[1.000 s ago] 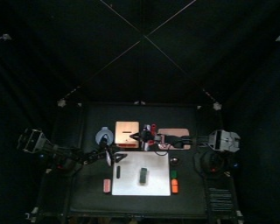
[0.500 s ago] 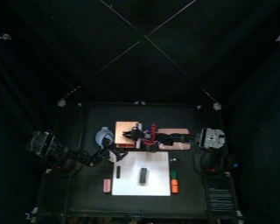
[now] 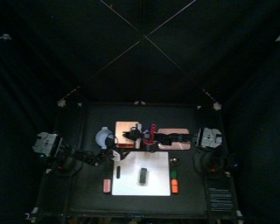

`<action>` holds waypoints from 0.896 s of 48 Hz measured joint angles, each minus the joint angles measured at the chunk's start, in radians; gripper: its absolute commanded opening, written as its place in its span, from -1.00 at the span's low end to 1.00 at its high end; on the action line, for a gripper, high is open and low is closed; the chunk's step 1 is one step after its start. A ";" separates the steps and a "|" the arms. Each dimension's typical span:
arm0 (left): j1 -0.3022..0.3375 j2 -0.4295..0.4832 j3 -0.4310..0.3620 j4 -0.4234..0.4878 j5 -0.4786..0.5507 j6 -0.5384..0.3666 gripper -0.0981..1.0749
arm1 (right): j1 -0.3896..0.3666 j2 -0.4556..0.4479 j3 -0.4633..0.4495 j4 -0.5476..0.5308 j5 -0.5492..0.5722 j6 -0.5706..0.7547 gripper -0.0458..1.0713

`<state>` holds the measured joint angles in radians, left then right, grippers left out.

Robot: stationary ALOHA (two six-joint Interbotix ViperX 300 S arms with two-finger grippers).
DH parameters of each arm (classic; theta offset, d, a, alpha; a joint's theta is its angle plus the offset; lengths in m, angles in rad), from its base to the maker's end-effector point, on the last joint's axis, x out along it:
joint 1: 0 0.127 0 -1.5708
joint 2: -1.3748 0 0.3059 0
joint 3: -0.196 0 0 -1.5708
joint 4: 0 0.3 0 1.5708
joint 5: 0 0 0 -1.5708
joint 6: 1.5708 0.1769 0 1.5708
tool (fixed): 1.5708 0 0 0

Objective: Grasp drawer handle

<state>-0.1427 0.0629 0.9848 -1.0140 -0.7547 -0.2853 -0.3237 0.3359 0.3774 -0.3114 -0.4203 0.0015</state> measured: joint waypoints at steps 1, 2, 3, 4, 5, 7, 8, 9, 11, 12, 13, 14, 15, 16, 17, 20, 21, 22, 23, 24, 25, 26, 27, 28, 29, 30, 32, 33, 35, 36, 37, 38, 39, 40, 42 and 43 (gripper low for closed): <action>0.005 0.003 -0.002 -0.002 0.000 -0.002 0.73 | 0.000 0.000 0.000 -0.002 0.000 -0.002 -0.84; 0.006 0.005 -0.003 -0.003 0.000 0.000 0.73 | 0.000 0.002 0.000 -0.002 0.002 -0.002 -0.84; 0.009 0.008 -0.005 -0.005 0.000 -0.002 0.73 | 0.000 0.002 -0.002 -0.002 0.003 0.000 -0.84; 0.011 0.009 -0.005 -0.005 0.000 -0.002 0.73 | 0.000 0.002 0.000 -0.002 0.005 0.000 -0.84; 0.014 0.012 -0.006 -0.006 0.000 -0.002 0.73 | 0.000 0.002 -0.002 0.000 0.006 0.000 -0.84; 0.018 0.017 -0.006 -0.014 0.000 -0.003 0.73 | 0.000 0.002 -0.003 -0.002 0.008 0.000 -0.84; 0.021 0.018 -0.008 -0.018 0.002 -0.003 0.73 | 0.000 0.003 -0.003 -0.002 0.009 -0.002 -0.84; 0.023 0.020 -0.006 -0.023 0.003 -0.003 0.73 | 0.000 0.002 -0.003 -0.002 0.011 -0.002 -0.84; 0.029 0.021 -0.006 -0.032 0.003 -0.003 0.73 | 0.000 0.002 -0.005 -0.002 0.014 -0.002 -0.84; 0.031 0.023 -0.008 -0.040 0.005 -0.003 0.73 | 0.000 0.002 -0.006 -0.002 0.014 -0.002 -0.84; 0.031 0.023 -0.006 -0.043 0.005 -0.003 0.73 | 0.002 0.002 -0.006 -0.002 0.015 -0.002 -0.84; 0.032 0.023 -0.006 -0.049 0.005 -0.003 0.73 | 0.000 0.002 -0.006 0.000 0.015 0.000 -0.84; 0.032 0.023 -0.006 -0.055 0.005 -0.003 0.73 | 0.002 0.002 -0.006 -0.002 0.015 -0.002 -0.84; 0.034 0.023 -0.008 -0.061 0.005 -0.003 0.73 | 0.002 0.002 -0.008 -0.002 0.015 -0.002 -0.84; 0.035 0.023 -0.008 -0.067 0.005 -0.003 0.73 | 0.002 0.002 -0.008 -0.002 0.017 -0.002 -0.84; 0.041 0.025 -0.009 -0.080 0.003 -0.003 0.73 | 0.003 0.003 -0.009 0.000 0.017 0.000 -0.84; 0.043 0.025 -0.009 -0.081 0.003 -0.002 0.73 | 0.003 0.003 -0.009 0.000 0.017 -0.002 -0.84; 0.046 0.025 -0.011 -0.083 0.002 -0.003 0.72 | 0.003 0.002 -0.009 0.000 0.018 0.000 -0.84; 0.049 0.026 -0.012 -0.083 0.002 -0.003 0.72 | 0.003 0.003 -0.009 0.000 0.017 -0.002 -0.84; 0.051 0.026 -0.014 -0.083 0.000 -0.003 0.72 | 0.005 0.003 -0.009 -0.002 0.017 -0.002 -0.84; 0.051 0.028 -0.015 -0.083 0.002 -0.002 0.72 | 0.005 0.003 -0.011 -0.002 0.017 0.000 -0.84; 0.052 0.029 -0.017 -0.083 0.002 -0.002 0.72 | 0.005 0.003 -0.011 0.000 0.018 0.000 -0.84; 0.054 0.031 -0.020 -0.083 0.002 -0.003 0.72 | 0.005 0.003 -0.012 -0.002 0.018 -0.002 -0.84; 0.054 0.032 -0.021 -0.083 0.002 -0.002 0.72 | 0.006 0.003 -0.012 0.000 0.018 -0.002 -0.84; 0.055 0.034 -0.025 -0.083 0.002 -0.003 0.72 | 0.006 0.003 -0.012 0.000 0.018 -0.002 -0.84; 0.055 0.035 -0.026 -0.083 0.002 -0.003 0.72 | 0.006 0.003 -0.012 0.000 0.018 -0.002 -0.84; 0.057 0.040 -0.032 -0.084 0.002 -0.003 0.72 | 0.006 0.003 -0.012 -0.002 0.020 0.000 -0.84; 0.058 0.041 -0.035 -0.084 0.002 -0.003 0.72 | 0.008 0.003 -0.012 0.000 0.018 0.000 -0.84; 0.061 0.046 -0.041 -0.084 0.002 -0.005 0.72 | 0.009 0.003 -0.012 0.000 0.020 0.000 -0.84; 0.061 0.049 -0.044 -0.084 0.002 -0.005 0.72 | 0.009 0.003 -0.012 0.000 0.020 0.000 -0.84; 0.061 0.051 -0.048 -0.084 0.002 -0.005 0.72 | 0.011 0.003 -0.012 0.000 0.020 0.002 -0.84; 0.063 0.054 -0.051 -0.086 0.002 -0.005 0.72 | 0.011 0.005 -0.012 0.000 0.020 0.000 -0.84; 0.063 0.057 -0.055 -0.086 0.002 -0.003 0.72 | 0.012 0.003 -0.012 -0.002 0.020 0.002 -0.84; 0.064 0.058 -0.058 -0.086 0.002 -0.003 0.72 | 0.014 0.005 -0.012 0.000 0.021 0.000 -0.84; 0.064 0.061 -0.063 -0.086 0.002 -0.003 0.71 | 0.017 0.003 -0.012 0.000 0.025 0.002 -0.84; 0.066 0.064 -0.066 -0.086 0.002 -0.005 0.70 | 0.017 0.005 -0.012 0.000 0.025 0.000 -0.84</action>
<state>-0.0767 0.1273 0.9189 -1.0999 -0.7532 -0.2899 -0.3068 0.3405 0.3651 -0.3114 -0.3958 0.0015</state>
